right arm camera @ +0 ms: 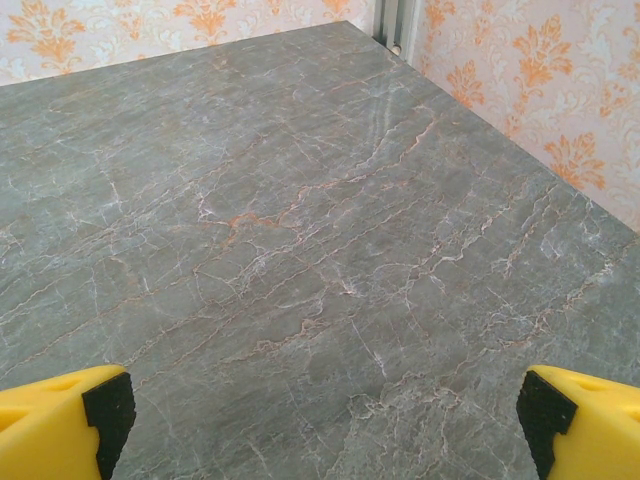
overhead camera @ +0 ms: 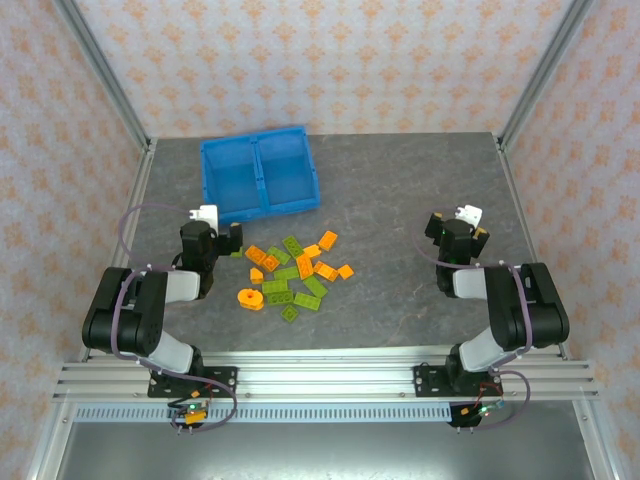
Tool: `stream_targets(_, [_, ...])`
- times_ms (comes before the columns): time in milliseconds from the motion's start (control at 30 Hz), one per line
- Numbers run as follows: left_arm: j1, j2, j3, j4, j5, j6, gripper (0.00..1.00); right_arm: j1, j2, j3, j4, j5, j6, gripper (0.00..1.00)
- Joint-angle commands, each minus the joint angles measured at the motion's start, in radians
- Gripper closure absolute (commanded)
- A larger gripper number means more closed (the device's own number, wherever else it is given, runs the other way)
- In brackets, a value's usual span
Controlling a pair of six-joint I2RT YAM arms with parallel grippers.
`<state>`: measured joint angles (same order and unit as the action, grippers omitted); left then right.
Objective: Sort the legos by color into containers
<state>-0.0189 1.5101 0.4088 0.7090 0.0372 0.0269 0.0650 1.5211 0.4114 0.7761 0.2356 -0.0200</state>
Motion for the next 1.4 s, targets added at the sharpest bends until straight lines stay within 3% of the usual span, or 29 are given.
stream_targets(0, [0.002, -0.012, 0.015, 0.04, -0.025, -0.007, 0.0, 0.008, -0.082, 0.026, -0.096, 0.027, 0.0, 0.01])
stream_targets(100, [0.002, -0.011, 0.015, 0.04, -0.025, -0.007, 0.0, 0.009, -0.215, 0.165, -0.496, 0.071, 0.091, 0.01])
stream_targets(267, [0.001, -0.016, 0.023, 0.024, -0.037, -0.01, 0.0, 0.01, -0.4, 0.406, -1.105, -0.065, 0.354, 0.0])
stream_targets(367, [-0.009, -0.069, 0.083, -0.136, -0.056, -0.004, 0.0, 0.01, -0.411, 0.541, -1.382, -0.232, 0.422, 0.01])
stream_targets(467, [-0.031, -0.164, 0.166, -0.362, -0.133, -0.031, 0.0, 0.013, -0.378, 0.634, -1.552, -0.472, 0.393, 0.01])
stream_targets(567, [-0.06, -0.307, 0.194, -0.486, -0.14, -0.037, 0.0, 0.044, -0.314, 0.71, -1.673, -0.66, 0.334, 0.01])
stream_targets(667, [-0.098, -0.427, 0.298, -0.722, -0.142, -0.106, 0.0, 0.1, -0.236, 0.787, -1.78, -0.7, 0.297, 0.01])
stream_targets(800, [-0.186, -0.404, 0.564, -1.169, -0.14, -0.237, 0.0, 0.197, -0.129, 0.867, -1.868, -0.713, 0.258, 0.01])
stream_targets(933, [-0.349, -0.347, 0.694, -1.441, -0.157, -0.338, 0.0, 0.277, -0.055, 0.882, -1.851, -0.706, 0.293, 0.01])
stream_targets(1033, [-0.42, -0.354, 0.677, -1.533, -0.205, -0.502, 0.0, 0.295, -0.026, 0.869, -1.804, -0.73, 0.354, 0.01])
stream_targets(1233, [-0.418, -0.351, 0.572, -1.607, -0.175, -0.836, 0.08, 0.314, 0.037, 0.924, -1.802, -0.745, 0.381, 0.01])
stream_targets(1367, [-0.334, -0.267, 0.531, -1.544, -0.014, -0.945, 0.14, 0.315, 0.081, 0.98, -1.848, -0.718, 0.351, 0.01])
